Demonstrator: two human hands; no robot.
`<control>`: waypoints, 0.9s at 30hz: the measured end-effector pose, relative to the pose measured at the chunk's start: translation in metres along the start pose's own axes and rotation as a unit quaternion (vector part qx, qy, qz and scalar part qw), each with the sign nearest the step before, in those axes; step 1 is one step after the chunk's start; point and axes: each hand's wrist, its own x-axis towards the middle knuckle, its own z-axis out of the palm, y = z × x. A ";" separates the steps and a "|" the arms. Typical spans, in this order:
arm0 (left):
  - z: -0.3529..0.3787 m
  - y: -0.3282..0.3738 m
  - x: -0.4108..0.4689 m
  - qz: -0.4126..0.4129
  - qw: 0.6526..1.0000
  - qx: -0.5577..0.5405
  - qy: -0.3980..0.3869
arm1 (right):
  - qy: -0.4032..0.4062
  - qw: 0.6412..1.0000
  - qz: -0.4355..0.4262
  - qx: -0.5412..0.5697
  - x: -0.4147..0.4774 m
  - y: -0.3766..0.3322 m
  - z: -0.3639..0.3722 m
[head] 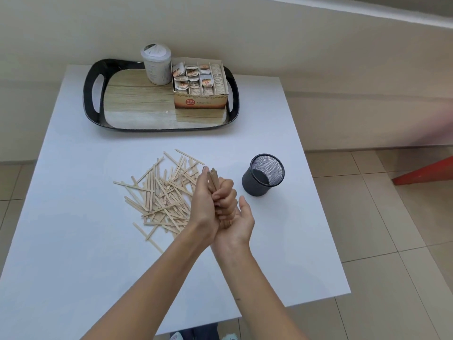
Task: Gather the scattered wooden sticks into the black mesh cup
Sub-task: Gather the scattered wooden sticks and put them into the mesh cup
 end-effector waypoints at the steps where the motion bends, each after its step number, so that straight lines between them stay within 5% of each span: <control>1: -0.001 0.001 -0.001 0.001 1.000 0.019 0.004 | -0.008 0.998 -0.014 -0.059 -0.001 -0.001 -0.001; 3: -0.006 0.002 -0.001 -0.003 0.996 0.082 0.024 | -0.021 0.954 -0.118 -0.274 -0.004 -0.007 -0.003; 6: -0.014 0.001 -0.004 0.003 0.977 0.206 0.047 | -0.058 0.793 -0.345 -0.499 -0.007 -0.027 -0.007; 11: -0.020 -0.003 -0.005 0.038 0.941 0.330 0.068 | -0.217 0.596 -0.392 -0.666 -0.013 -0.069 0.001; 14: -0.022 -0.007 -0.002 0.052 0.924 0.375 0.053 | -0.225 0.586 -0.338 -0.702 -0.019 -0.077 0.007; 21: -0.023 -0.015 0.005 0.061 0.882 0.466 0.034 | -0.194 0.551 -0.363 -0.726 -0.019 -0.083 0.008; 27: -0.018 -0.018 0.005 0.093 0.838 0.537 0.030 | -0.165 0.573 -0.374 -0.710 -0.016 -0.090 0.009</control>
